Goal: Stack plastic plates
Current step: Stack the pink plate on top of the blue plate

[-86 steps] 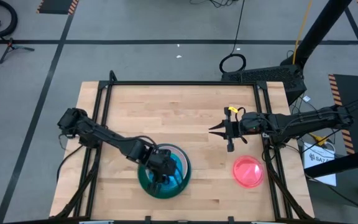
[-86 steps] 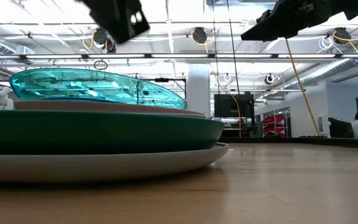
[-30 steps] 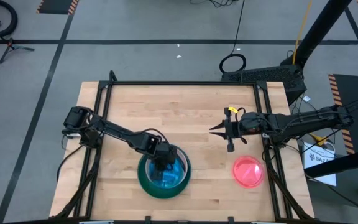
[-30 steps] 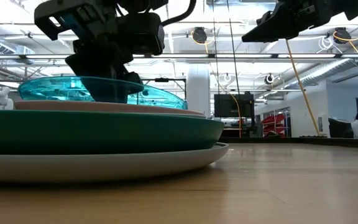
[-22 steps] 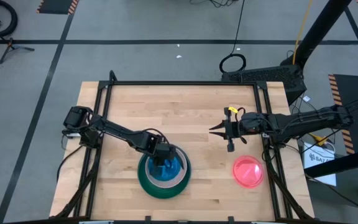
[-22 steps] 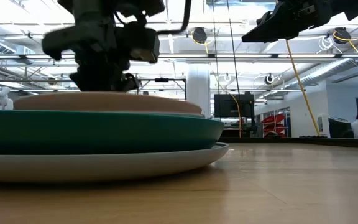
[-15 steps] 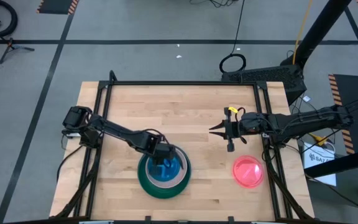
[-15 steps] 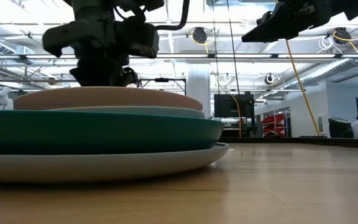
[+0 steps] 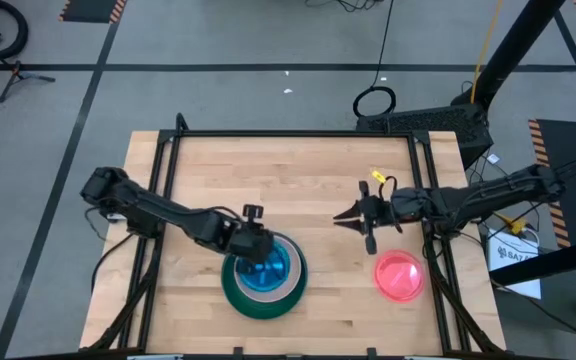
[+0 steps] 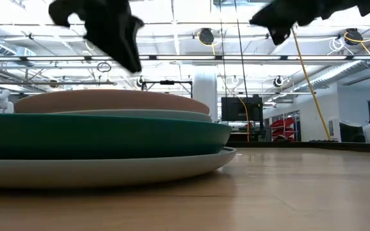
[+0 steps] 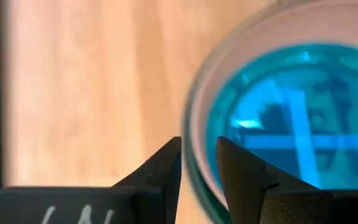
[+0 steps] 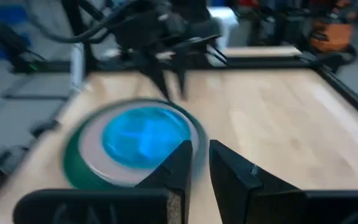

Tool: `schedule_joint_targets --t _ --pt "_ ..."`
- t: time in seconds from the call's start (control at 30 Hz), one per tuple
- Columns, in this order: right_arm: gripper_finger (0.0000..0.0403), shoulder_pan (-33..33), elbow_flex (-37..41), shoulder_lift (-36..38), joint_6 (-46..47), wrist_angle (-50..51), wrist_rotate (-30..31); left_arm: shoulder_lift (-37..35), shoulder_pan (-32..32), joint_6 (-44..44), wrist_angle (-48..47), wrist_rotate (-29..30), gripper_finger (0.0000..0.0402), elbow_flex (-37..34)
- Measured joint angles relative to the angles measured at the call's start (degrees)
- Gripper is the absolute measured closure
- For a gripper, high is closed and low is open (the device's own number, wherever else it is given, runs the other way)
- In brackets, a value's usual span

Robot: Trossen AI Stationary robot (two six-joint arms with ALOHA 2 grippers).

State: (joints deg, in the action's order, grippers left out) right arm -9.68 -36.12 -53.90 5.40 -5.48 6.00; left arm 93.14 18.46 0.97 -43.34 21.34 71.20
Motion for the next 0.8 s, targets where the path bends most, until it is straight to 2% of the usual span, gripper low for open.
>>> schedule_joint_targets --t 0.1,0.23,0.4,0.53,0.67,0.8 --pt "0.0355 -3.23 -0.08 -2.4 2.31 -4.81 0.05 -3.34 1.29 -1.32 0.33 4.16 0.0293 0.0" --pt "0.0355 -7.09 -3.66 -7.02 7.28 -3.52 2.36 -7.24 2.77 -3.38 1.06 7.2 0.0293 -0.29" --pt "0.0355 -10.72 -13.31 -14.76 16.5 9.73 4.46 -11.76 3.68 -5.2 5.81 7.61 0.0293 -5.15" --pt "0.0355 -13.07 -22.78 -21.75 30.17 25.47 4.21 -15.14 3.94 -4.02 8.82 8.77 0.0293 -10.24" --pt "0.0355 -15.22 -31.05 -28.76 48.31 44.9 -3.53 -17.54 4.17 -0.08 6.14 10.33 0.0293 -12.65" --pt "0.0355 -18.69 -34.14 -34.39 62.13 56.44 -13.27 -18.0 4.17 6.29 1.13 10.71 0.0293 -12.61"
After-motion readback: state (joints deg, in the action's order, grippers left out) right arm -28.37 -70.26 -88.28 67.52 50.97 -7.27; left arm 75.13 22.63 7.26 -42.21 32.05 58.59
